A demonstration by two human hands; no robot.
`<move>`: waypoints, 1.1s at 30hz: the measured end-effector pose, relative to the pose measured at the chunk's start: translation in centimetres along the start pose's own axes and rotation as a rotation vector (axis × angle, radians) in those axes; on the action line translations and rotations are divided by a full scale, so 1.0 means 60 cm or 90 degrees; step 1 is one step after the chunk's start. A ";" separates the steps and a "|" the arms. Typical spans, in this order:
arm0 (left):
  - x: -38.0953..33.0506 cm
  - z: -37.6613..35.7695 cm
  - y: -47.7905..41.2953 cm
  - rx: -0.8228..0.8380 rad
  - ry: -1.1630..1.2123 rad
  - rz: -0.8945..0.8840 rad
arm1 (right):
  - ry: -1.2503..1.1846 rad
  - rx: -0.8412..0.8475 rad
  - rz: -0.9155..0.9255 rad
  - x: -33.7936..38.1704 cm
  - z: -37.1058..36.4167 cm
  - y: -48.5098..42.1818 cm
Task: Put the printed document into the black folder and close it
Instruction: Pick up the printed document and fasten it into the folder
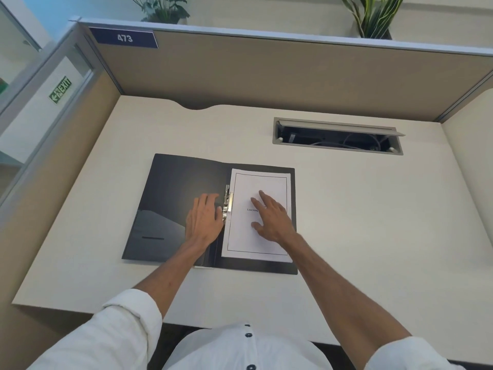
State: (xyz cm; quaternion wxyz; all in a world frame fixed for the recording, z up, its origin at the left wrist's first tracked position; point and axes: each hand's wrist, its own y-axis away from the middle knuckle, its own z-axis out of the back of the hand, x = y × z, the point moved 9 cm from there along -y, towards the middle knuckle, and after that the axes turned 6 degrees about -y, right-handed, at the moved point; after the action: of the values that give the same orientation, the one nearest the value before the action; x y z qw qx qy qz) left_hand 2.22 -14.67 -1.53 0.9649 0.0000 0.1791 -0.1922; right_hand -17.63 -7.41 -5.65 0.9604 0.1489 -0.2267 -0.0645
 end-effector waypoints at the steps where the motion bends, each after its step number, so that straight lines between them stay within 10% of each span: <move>1: 0.000 0.000 -0.005 0.002 -0.002 -0.002 | 0.003 0.002 0.000 0.000 -0.003 -0.002; 24: -0.025 -0.078 -0.101 0.225 -0.135 -0.183 | -0.041 0.000 -0.017 -0.013 -0.023 -0.008; 33: -0.036 -0.031 -0.112 0.130 -0.078 -0.171 | -0.043 0.005 -0.021 -0.013 -0.024 -0.008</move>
State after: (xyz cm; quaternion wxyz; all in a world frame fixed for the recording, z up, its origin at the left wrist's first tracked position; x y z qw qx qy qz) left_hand -2.76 -19.96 -2.07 0.9347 0.0625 0.0975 -0.3360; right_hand -17.66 -7.32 -7.36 0.9505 0.1540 -0.2564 -0.0845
